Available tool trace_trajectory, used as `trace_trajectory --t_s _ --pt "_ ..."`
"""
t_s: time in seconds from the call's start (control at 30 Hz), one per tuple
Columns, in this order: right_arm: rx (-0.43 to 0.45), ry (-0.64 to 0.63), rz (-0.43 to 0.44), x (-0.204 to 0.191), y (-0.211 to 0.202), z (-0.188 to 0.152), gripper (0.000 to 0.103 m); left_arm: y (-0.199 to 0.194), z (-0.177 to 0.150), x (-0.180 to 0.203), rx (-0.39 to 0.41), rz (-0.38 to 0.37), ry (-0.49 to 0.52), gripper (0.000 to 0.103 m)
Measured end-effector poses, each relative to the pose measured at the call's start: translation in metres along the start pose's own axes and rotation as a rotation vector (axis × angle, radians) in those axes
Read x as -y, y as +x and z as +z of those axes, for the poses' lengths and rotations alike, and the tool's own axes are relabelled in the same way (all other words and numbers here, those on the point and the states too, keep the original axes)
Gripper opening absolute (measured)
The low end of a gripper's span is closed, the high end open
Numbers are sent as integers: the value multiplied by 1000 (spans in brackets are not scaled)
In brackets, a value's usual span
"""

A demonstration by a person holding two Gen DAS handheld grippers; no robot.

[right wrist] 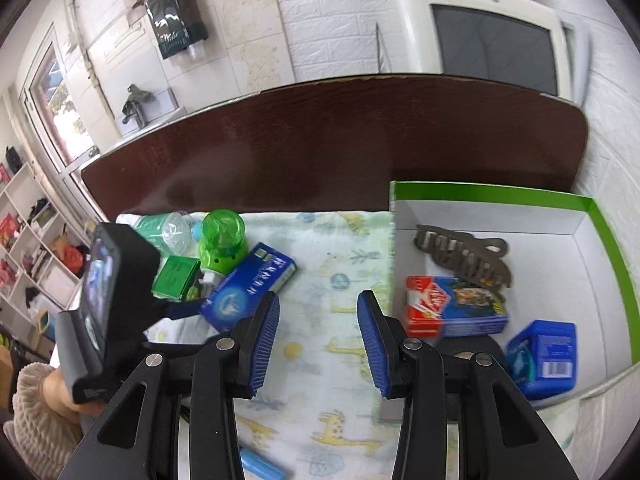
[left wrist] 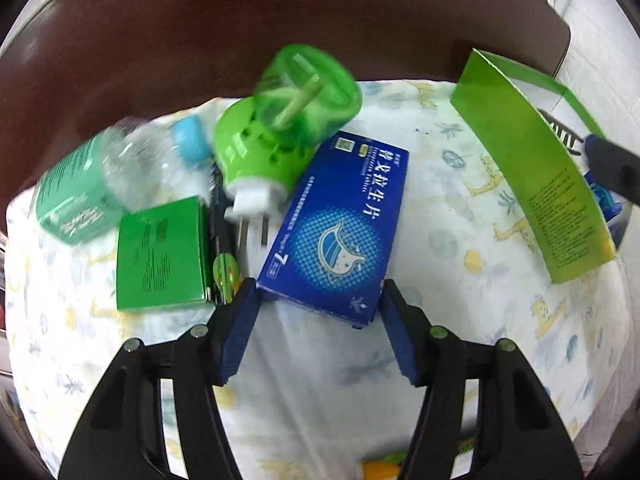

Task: Organize rigid objects
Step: 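Move the right gripper toward the blue medicine box, then grasp the blue medicine box with the right gripper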

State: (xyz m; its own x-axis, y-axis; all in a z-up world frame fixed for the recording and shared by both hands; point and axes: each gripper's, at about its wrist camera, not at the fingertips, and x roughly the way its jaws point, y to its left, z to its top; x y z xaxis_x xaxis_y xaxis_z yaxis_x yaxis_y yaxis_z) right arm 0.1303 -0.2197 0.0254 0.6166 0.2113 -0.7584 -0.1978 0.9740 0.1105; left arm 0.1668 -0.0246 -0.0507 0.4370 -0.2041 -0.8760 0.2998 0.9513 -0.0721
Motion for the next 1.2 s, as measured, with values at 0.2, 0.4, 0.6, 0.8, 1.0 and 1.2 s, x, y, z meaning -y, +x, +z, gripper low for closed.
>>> trace_trajectory --t_s 0.2,0.4,0.6,0.8,1.0,1.2 --pt "-122 4 86 -31 62 20 43 -13 -17 -19 9 -5 1 59" --pt "-246 -2 73 -44 121 27 43 -17 -30 -27 24 -29 -18 55" --pt "-278 64 101 -36 122 10 42 -22 -31 -30 43 -33 6 35" --pt "-251 55 63 -39 87 -17 39 -28 -27 -11 68 -33 65 35" --pt "-187 46 45 -34 55 -19 39 -47 -19 16 116 -1 122 35" --pt "-91 60 44 -19 20 -3 39 -72 -4 45 185 -1 182 35"
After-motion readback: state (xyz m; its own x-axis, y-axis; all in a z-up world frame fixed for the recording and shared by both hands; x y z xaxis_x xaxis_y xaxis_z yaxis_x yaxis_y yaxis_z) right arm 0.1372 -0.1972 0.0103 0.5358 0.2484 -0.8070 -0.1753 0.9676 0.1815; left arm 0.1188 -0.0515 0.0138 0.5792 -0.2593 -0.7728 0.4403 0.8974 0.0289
